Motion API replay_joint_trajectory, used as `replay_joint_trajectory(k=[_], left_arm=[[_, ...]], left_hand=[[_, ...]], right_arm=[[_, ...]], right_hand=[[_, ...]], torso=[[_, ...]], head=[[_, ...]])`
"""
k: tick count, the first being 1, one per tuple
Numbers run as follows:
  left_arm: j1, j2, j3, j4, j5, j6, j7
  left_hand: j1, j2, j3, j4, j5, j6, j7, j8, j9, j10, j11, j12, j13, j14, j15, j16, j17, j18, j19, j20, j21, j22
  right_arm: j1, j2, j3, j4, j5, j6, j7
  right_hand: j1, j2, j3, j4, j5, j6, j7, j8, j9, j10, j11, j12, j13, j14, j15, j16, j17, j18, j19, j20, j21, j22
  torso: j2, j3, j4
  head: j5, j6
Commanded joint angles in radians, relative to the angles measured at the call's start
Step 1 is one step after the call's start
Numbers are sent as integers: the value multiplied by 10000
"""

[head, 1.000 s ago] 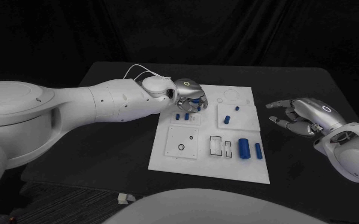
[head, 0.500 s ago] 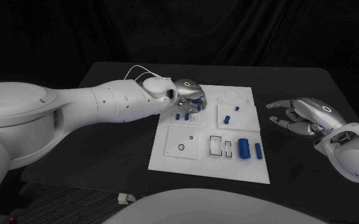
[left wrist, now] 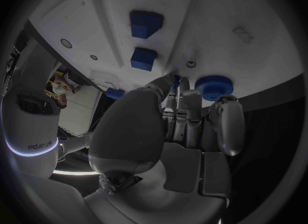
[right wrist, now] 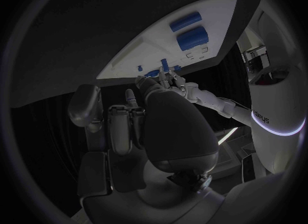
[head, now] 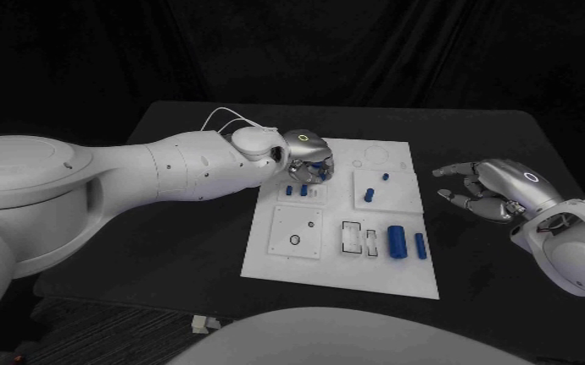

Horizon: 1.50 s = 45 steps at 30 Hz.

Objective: Assemble the parts on the task board

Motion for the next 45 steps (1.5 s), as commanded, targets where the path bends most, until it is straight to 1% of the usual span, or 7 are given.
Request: replay_joint_trajectory(k=[1,14,22,26,34,41,45], left_arm=[[-32,15,4,2,-14,-43,109],[-57,-100,4,67,-14,-581,284],[-22,-536,7,619,-16,-1060,216],[168,-868,8,1028,-16,-1044,108],[722,-1590,7,1799,-16,-447,-175],[844,-1890,6,1934,-16,200,-332],[843,-1937,4,1919,-16,498,-413]], left_hand=[[30,94,4,-84,22,307,155,155,91,246,-138,42,19,26,-138,-14,-44,-61,55,-54,-20,1911],[192,213,21,-275,141,604,294,233,202,836,-134,44,7,249,-184,86,-51,-152,295,-110,363,2034],[240,184,43,-343,185,588,366,145,187,865,-65,-181,-103,303,-163,-12,-267,-159,330,-141,396,2043],[214,180,60,-331,177,581,382,79,168,844,-40,-395,-221,304,-143,-106,-411,-154,322,-148,364,2032],[173,191,58,-307,149,625,374,63,169,888,-50,-510,-290,261,-133,-200,-560,-132,271,-146,260,2001],[182,192,58,-322,108,695,380,71,181,972,-49,-579,-334,261,-135,-220,-584,-131,265,-142,246,1998],[172,186,48,-324,55,696,380,40,176,1012,-47,-666,-384,500,-141,47,-152,-221,469,-141,626,2121]], right_arm=[[-22,3,6,4,-51,-5,-72],[-29,21,5,-20,-51,10,-74],[-33,17,5,-25,-51,14,-75],[-33,18,5,-27,-51,42,-101],[-33,4,5,-36,-51,116,-147],[-38,9,5,-56,-51,217,-158],[-52,16,5,-57,-51,229,-160]], right_hand=[[27,-38,64,13,49,59,22,-52,-14,348,62,-41,1739,854,36,-33,1875,79,-27,-2,-37,1378],[33,-47,83,7,49,96,19,-40,-12,345,60,-46,1734,852,36,-43,1867,83,-33,-3,-64,1372],[33,-47,83,7,49,96,19,-40,-12,345,60,-46,1734,852,36,-43,1867,83,-33,-3,-64,1372],[34,-53,90,5,48,107,19,-38,-12,342,60,-49,1730,849,36,-53,1859,85,-36,-3,-76,1370],[35,-57,95,3,46,112,19,-37,-13,335,60,-58,1722,844,36,-71,1842,88,-41,-3,-92,1366],[36,-61,100,3,43,117,18,-38,-14,325,60,-70,1709,839,36,-90,1827,90,-45,-3,-107,1363],[36,-63,104,2,41,119,18,-38,-14,319,60,-78,1702,838,36,-95,1822,92,-48,-3,-117,1361]], torso=[[1,1,4],[0,2,5],[1,0,5],[-1,0,1],[-23,10,25],[-25,33,18],[-19,28,36]], head=[[-25,2],[-38,2],[-40,2],[-17,2],[10,2],[50,2],[46,2]])
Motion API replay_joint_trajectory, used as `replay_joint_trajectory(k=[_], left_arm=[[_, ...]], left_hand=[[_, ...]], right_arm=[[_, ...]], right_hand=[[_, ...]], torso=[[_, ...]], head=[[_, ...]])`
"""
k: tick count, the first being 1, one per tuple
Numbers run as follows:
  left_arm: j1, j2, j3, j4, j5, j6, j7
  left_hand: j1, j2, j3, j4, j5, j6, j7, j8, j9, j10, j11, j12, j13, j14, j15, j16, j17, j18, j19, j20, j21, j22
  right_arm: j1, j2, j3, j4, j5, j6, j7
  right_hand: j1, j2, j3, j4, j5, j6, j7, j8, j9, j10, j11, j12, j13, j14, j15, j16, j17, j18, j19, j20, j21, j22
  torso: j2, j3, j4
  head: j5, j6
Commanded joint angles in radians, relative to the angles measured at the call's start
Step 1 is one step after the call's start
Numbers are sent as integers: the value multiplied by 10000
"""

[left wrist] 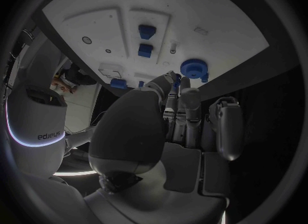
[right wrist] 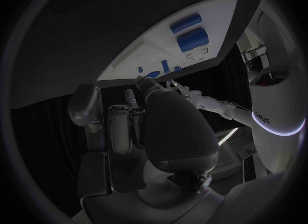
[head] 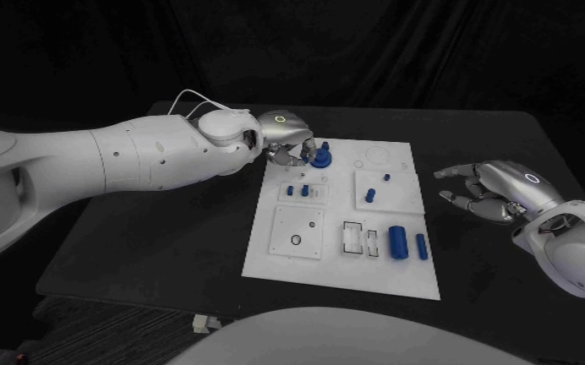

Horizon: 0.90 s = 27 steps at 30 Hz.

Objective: Assemble the parts on the task board

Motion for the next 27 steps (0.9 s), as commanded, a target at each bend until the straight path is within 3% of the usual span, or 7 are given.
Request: replay_joint_trajectory(k=[1,5,10,15,18,24,27], left_arm=[[17,5,7,-3,-6,701,-167],[-42,48,6,-84,-6,796,-221],[-156,87,6,-149,-6,817,-286],[-256,134,5,-214,-6,815,-356],[-297,160,5,-240,-6,721,-374],[-350,251,5,-307,-6,596,-368],[-367,292,5,-328,-6,561,-353]], left_hand=[[-13,10,-5,-23,-59,47,-15,-23,10,90,-4,-52,-23,97,-7,94,130,-133,280,-16,103,2127],[-29,1,-16,-19,-84,53,-11,-33,8,121,0,-78,-39,122,-7,110,130,-136,290,-17,119,2133],[-36,-13,-26,-22,-98,62,-7,-37,9,156,4,-87,-44,128,-8,112,120,-138,296,-19,128,2136],[-43,-20,-32,-22,-105,65,-3,-41,8,176,8,-91,-47,119,-8,95,82,-135,290,-19,116,2132],[-47,-26,-36,-22,-111,64,0,-46,7,183,12,-97,-50,104,-8,74,38,-129,279,-20,94,2125],[-47,-31,-37,-25,-113,61,1,-50,6,188,14,-102,-52,82,-8,43,-24,-122,263,-20,63,2116],[-47,-34,-38,-26,-113,58,2,-53,4,190,15,-105,-54,66,-7,21,-65,-118,254,-20,47,2111]], right_arm=[[-39,-3,6,4,-51,84,-147],[-62,-18,6,16,-51,42,-175],[-77,-36,6,28,-51,55,-199],[-85,-46,6,38,-51,55,-205],[-87,-53,6,45,-51,59,-206],[-91,-72,6,46,-51,66,-209],[-92,-68,6,44,-51,73,-209]], right_hand=[[37,-63,49,2,42,82,-19,-38,-17,319,60,-51,1701,838,36,-55,1823,92,-48,-3,-29,1366],[43,-67,58,-3,41,86,-20,-39,-18,319,59,-51,1701,839,36,-51,1826,93,-51,-3,-37,1364],[43,-67,58,-3,41,86,-20,-39,-18,319,59,-51,1701,839,36,-51,1826,93,-51,-3,-37,1364],[58,-74,74,-16,42,94,-19,-41,-20,311,58,-60,1693,836,35,-61,1819,98,-59,-3,-66,1357],[58,-74,74,-16,42,94,-19,-41,-20,311,58,-60,1693,836,35,-61,1819,98,-59,-3,-66,1357],[58,-74,74,-16,42,94,-19,-41,-20,311,58,-60,1693,836,35,-61,1819,98,-59,-3,-66,1357],[58,-74,74,-16,42,94,-19,-41,-20,311,58,-60,1693,836,35,-61,1819,98,-59,-3,-66,1357]], torso=[[2,4,20],[4,6,22],[30,-25,41],[45,-51,5],[40,-44,-7],[42,-22,44],[60,-37,60]], head=[[13,2],[32,2],[59,2],[56,2],[62,2],[37,2],[11,2]])
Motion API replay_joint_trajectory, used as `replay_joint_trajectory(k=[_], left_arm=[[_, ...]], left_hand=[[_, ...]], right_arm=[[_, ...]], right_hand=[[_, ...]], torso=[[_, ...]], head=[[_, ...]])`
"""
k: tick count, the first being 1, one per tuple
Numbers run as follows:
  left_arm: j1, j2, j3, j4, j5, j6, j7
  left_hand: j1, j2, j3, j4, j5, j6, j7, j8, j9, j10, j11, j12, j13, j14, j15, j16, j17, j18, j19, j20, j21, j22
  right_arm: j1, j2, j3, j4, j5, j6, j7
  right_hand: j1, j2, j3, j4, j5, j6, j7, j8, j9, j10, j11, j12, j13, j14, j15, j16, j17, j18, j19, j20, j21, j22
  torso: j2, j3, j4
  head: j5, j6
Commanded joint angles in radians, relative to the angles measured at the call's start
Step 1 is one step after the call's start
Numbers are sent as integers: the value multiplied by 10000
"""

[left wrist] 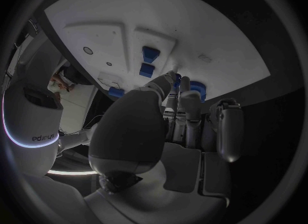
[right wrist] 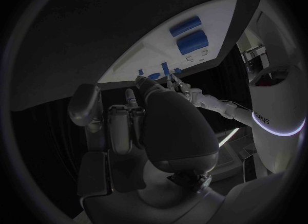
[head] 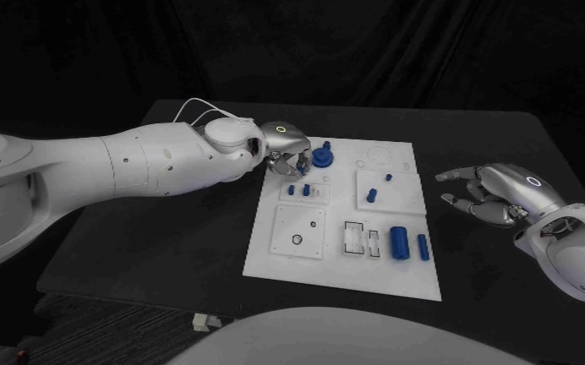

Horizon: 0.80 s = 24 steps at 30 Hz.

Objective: Assemble the parts on the task board

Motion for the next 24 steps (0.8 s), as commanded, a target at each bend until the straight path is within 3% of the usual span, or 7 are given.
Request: replay_joint_trajectory(k=[1,5,24], left_arm=[[-22,50,8,-9,-3,-111,26],[-44,95,8,-27,-2,-138,43],[-113,201,8,-125,-2,71,-10]], left_hand=[[-39,-26,-37,-27,-36,60,2,-15,5,72,26,-62,-3,16,13,-51,-12,-50,255,-20,-34,2111],[-43,-33,-38,-28,-40,47,4,-30,0,78,31,-81,-11,-24,18,-98,-93,-42,236,-20,-70,2100],[-68,-34,-38,-18,-50,10,12,-79,-16,82,46,-152,-42,-118,32,-196,-247,-26,195,-16,-141,2078]], right_arm=[[-29,-12,6,21,-51,40,-171],[-32,-11,6,15,-51,42,-171],[-38,-17,6,10,-51,40,-190]], right_hand=[[58,-74,46,13,42,59,17,-41,-12,311,59,-28,1692,836,35,-61,1819,98,-59,-3,-66,1351],[58,-74,46,13,42,59,17,-41,-12,311,59,-28,1692,836,35,-61,1819,98,-59,-3,-66,1351],[58,-74,46,13,42,59,17,-41,-12,311,59,-28,1692,836,35,-61,1819,98,-59,-3,-66,1351]], torso=[[14,0,16],[9,-10,-11],[-12,-5,-19]], head=[[-15,2],[21,2],[-28,2]])
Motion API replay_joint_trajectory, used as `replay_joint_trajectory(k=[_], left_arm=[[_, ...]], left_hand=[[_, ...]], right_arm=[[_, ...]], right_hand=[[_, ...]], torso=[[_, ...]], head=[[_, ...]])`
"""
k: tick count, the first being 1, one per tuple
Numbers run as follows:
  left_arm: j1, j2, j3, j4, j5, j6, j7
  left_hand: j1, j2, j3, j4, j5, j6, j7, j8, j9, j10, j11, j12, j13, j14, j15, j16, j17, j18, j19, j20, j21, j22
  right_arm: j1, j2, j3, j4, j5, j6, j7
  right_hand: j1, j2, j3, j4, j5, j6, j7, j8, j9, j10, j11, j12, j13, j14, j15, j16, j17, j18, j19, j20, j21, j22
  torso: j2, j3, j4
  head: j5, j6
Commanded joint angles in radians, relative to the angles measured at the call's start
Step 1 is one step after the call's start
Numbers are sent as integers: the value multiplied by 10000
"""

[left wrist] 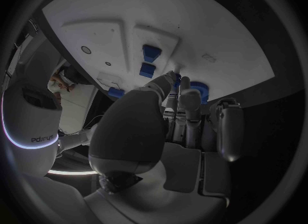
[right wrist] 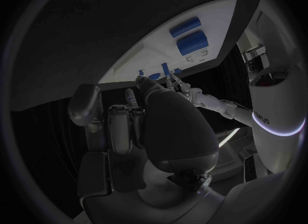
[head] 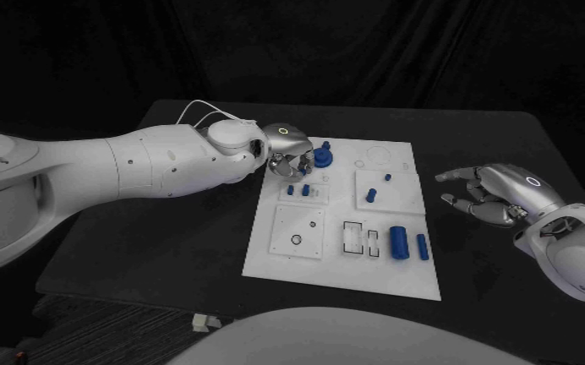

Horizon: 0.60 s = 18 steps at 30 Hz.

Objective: Assemble the parts on the task board

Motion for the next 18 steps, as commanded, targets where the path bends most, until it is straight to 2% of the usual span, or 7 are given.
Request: replay_joint_trajectory(k=[1,7,18], left_arm=[[-43,38,6,-18,-1,112,8],[-87,49,6,-55,-1,197,-21],[-153,75,6,-97,-1,257,-18]], left_hand=[[-67,-33,-38,-18,-16,12,13,-39,-1,68,27,-40,-12,-79,-5,-39,-12,-28,195,-16,-38,2078],[-66,-35,-36,-21,-17,7,12,-46,-3,72,27,-49,-16,-104,-3,-69,-63,-22,181,-15,-65,2070],[-92,-44,-44,-12,-34,-14,13,-77,-13,72,36,-101,-38,-174,6,-140,-174,-11,150,-10,-116,2054]], right_arm=[[-26,-10,6,13,-50,24,-173],[-27,-17,6,18,-50,25,-178],[-32,-1,6,5,-50,36,-205]], right_hand=[[102,-61,78,-3,43,68,21,-47,-20,306,61,-30,1687,833,36,-68,1814,97,-60,-3,-72,1353],[102,-61,78,-3,43,68,21,-47,-20,306,61,-30,1687,833,36,-68,1814,97,-60,-3,-72,1353],[109,-66,93,-9,43,73,24,-51,-23,305,62,-32,1686,832,36,-73,1810,98,-62,-4,-80,1352]], torso=[[-3,-3,-11],[0,0,-8],[-1,-3,-13]], head=[[-7,2],[-39,2],[-10,2]])
